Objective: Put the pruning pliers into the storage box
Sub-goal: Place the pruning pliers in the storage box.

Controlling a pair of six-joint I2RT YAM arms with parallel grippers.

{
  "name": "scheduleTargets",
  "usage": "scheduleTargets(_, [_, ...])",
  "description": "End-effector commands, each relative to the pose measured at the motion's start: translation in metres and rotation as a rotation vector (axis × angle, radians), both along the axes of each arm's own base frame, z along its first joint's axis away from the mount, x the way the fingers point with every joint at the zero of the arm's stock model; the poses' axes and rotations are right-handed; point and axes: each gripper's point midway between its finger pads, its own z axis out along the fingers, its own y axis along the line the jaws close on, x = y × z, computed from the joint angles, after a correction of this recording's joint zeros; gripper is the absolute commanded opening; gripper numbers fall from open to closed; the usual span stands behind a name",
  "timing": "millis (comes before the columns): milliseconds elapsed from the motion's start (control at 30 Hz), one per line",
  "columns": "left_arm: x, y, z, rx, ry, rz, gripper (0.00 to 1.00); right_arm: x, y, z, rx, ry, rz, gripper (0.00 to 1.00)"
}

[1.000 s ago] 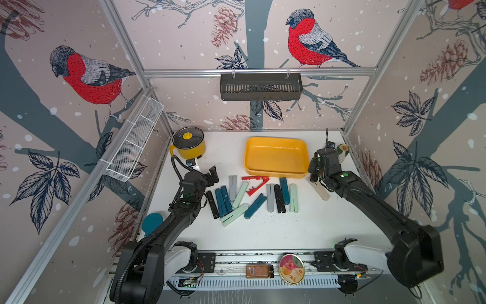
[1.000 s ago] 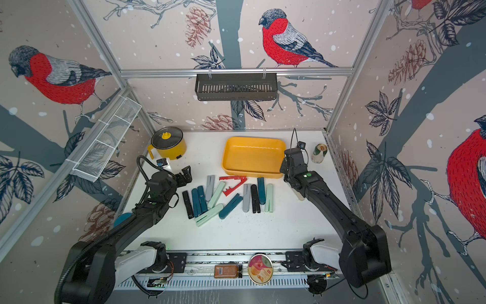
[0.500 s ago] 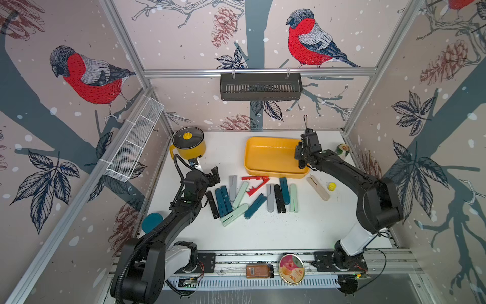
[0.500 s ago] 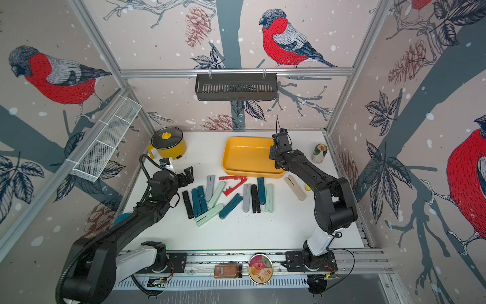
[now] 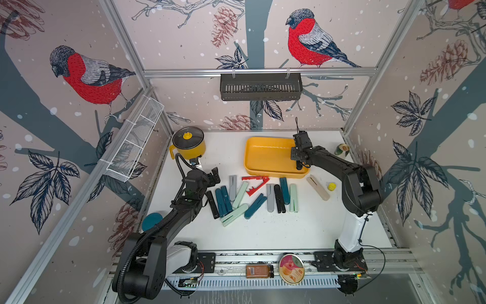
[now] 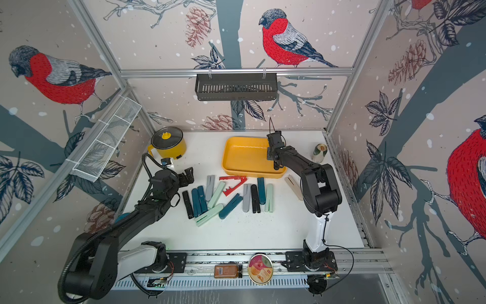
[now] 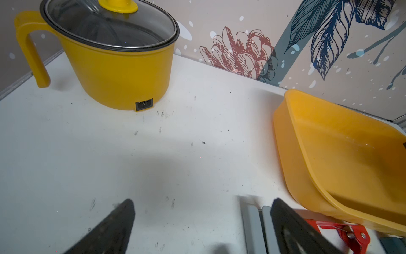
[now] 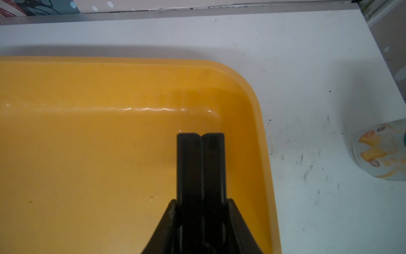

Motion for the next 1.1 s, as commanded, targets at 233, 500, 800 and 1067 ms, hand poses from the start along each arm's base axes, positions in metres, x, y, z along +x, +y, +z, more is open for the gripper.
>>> scheduleTargets(233, [0.002,0.002,0.006,0.01,-0.017,0.009,0.97,0.004,0.0,-0.035,-0.042,0.083,0.004,0.25])
scheduleTargets(500, [0.002,0.002,0.008,0.005,-0.021,0.012,0.97,0.011,-0.008,-0.053,-0.051,0.125,-0.016,0.35])
scheduleTargets(800, [0.001,0.009,0.016,0.004,-0.04,0.053,0.97,0.014,-0.011,-0.057,-0.061,0.131,-0.025,0.47])
scheduleTargets(1067, [0.003,0.009,0.017,0.003,-0.035,0.053,0.97,0.017,-0.01,-0.053,-0.052,0.117,-0.022,0.5])
